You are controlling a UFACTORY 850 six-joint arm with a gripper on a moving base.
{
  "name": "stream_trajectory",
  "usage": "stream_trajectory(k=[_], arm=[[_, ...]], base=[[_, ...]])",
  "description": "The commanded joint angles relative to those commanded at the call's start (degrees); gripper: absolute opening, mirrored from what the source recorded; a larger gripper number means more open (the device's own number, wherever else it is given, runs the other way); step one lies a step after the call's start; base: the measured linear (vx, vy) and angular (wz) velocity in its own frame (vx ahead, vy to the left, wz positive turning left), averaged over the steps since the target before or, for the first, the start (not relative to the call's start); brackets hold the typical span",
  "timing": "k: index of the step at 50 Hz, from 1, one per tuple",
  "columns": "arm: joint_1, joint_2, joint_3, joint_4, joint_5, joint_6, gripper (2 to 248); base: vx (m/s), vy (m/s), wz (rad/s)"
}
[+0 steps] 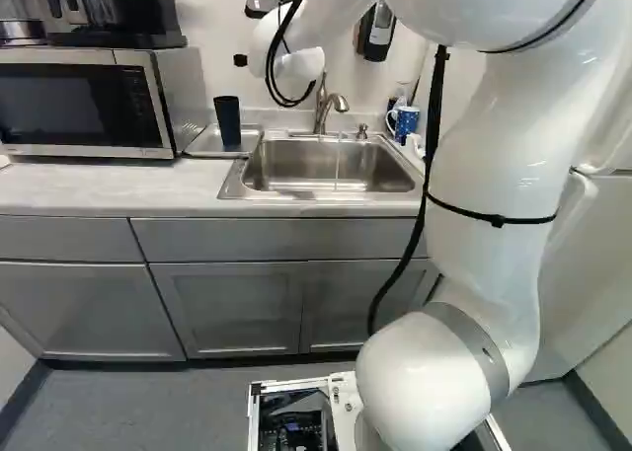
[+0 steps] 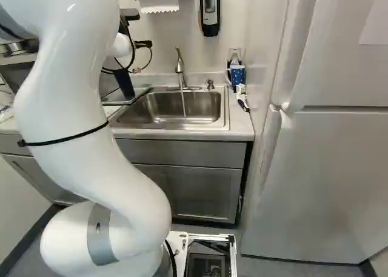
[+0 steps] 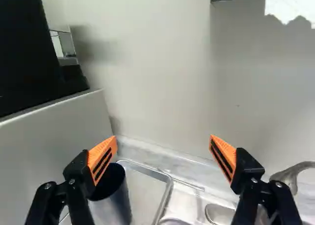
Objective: Rinse the cup and place it in the tray
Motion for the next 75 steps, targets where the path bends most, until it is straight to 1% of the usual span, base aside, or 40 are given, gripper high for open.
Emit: stream_trajectory(k=[21,39,61,75], arm=[[-2.9,2.4,0.1,0.0,-2.4,0.0,247],[-5.6,3.2,-1.0,0.0,-2.8,0.0,247],[-9.0,2.5,-1.7,0.0,-3.6,0.0,247],[-10.4,-0.3,-4.8,0.0,-4.4,0.0,247]], base=[[0.0,0.0,0.0],[0.0,0.0,0.0],[0.0,0.0,0.0],[0.0,0.0,0.0]])
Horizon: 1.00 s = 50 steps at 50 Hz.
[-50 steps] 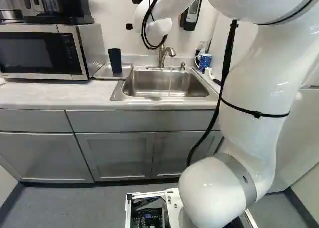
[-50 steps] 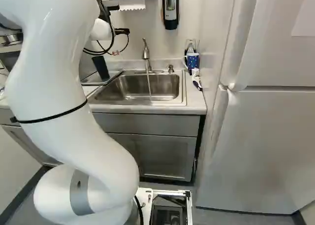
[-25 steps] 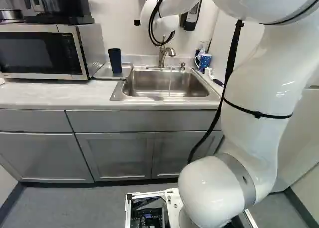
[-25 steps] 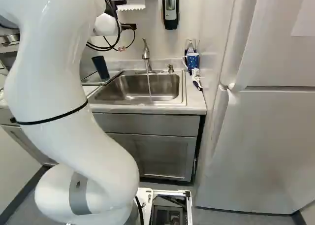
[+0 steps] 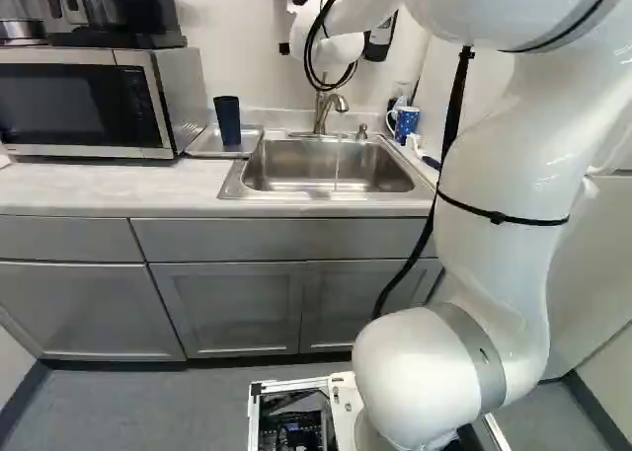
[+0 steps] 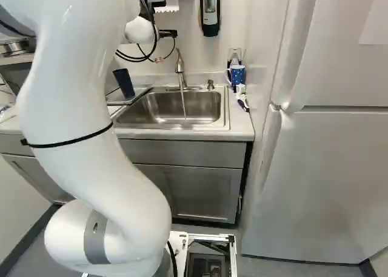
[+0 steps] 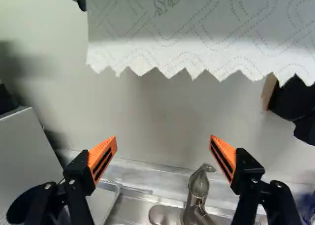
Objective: Rinse the cup and place it in the tray
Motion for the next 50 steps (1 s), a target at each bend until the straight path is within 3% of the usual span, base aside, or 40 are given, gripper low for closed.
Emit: stream_trajectory(k=[19,50], arm=[[-0.4,-5.0,-5.6,0.0,-2.5,0.0,247],[-0.4,-5.3,-5.9,0.0,-8.2,0.0,247]], base=[[0.0,0.0,0.0],[0.0,0.0,0.0]])
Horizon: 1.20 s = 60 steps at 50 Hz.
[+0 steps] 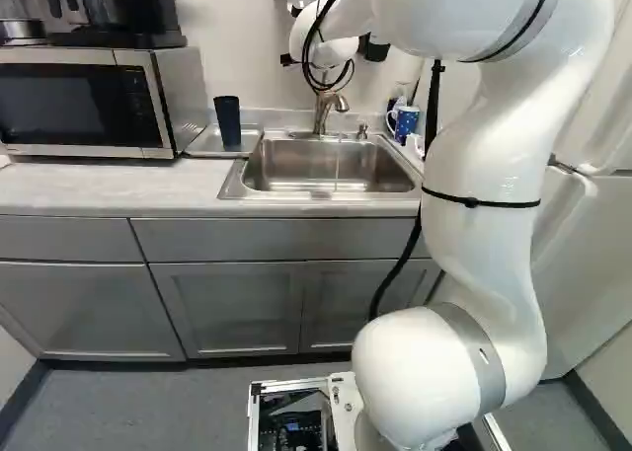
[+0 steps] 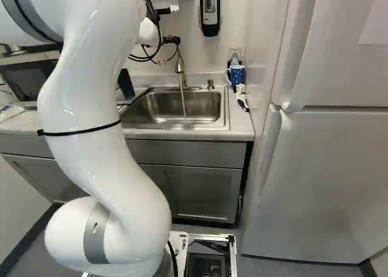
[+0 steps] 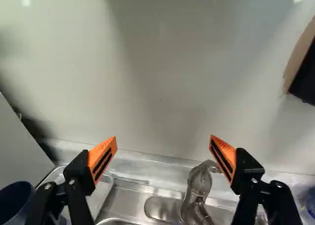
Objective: Rinse the cup and place it in the tray
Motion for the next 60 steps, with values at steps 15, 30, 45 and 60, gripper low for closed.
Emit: stream_trajectory(k=[15,30,45,60], arm=[[0.0,0.0,0.0,0.0,-1.9,0.0,247],[0.3,0.2,0.2,0.0,-3.6,0.0,247],[0.5,0.9,1.0,0.0,-5.3,0.0,247],[0.6,1.9,2.2,0.0,-6.6,0.0,247]], base=[[0.0,0.0,0.0],[0.0,0.0,0.0],[0.0,0.0,0.0],[0.0,0.0,0.0]])
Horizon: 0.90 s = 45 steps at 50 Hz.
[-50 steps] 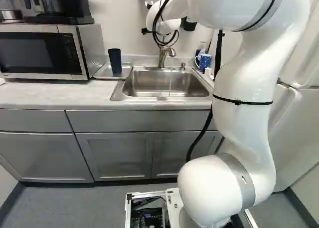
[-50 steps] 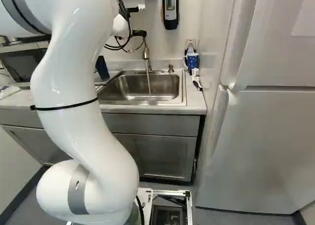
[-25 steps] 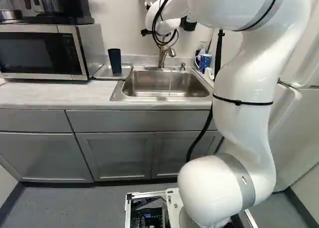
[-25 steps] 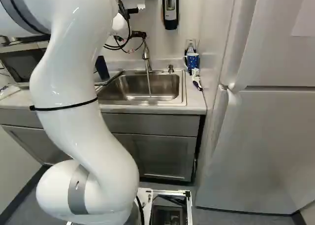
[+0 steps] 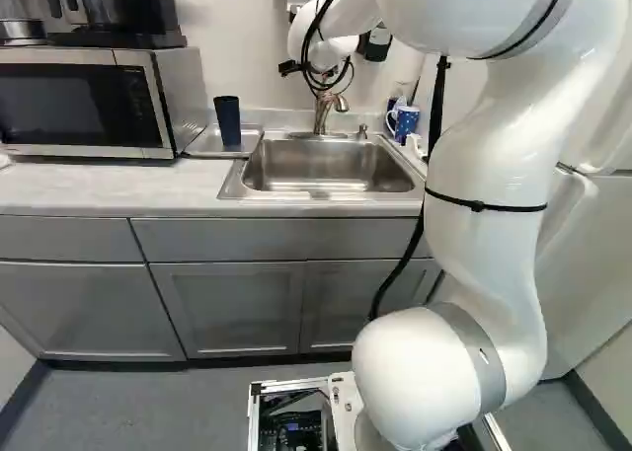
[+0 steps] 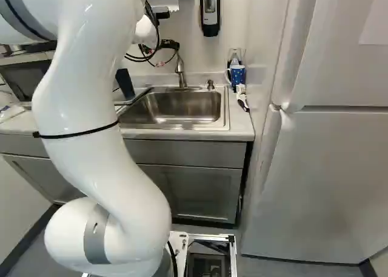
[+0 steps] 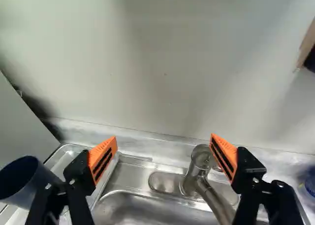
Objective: Rinse the cup and place it in the tray
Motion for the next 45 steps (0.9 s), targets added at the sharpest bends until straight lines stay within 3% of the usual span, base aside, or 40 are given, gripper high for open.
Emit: stream_trajectory(k=[26,45], arm=[[0.0,1.5,1.7,0.0,1.6,0.0,247],[-0.8,6.1,6.8,0.0,1.7,0.0,247]], base=[[0.0,0.0,0.0],[0.0,0.0,0.0]])
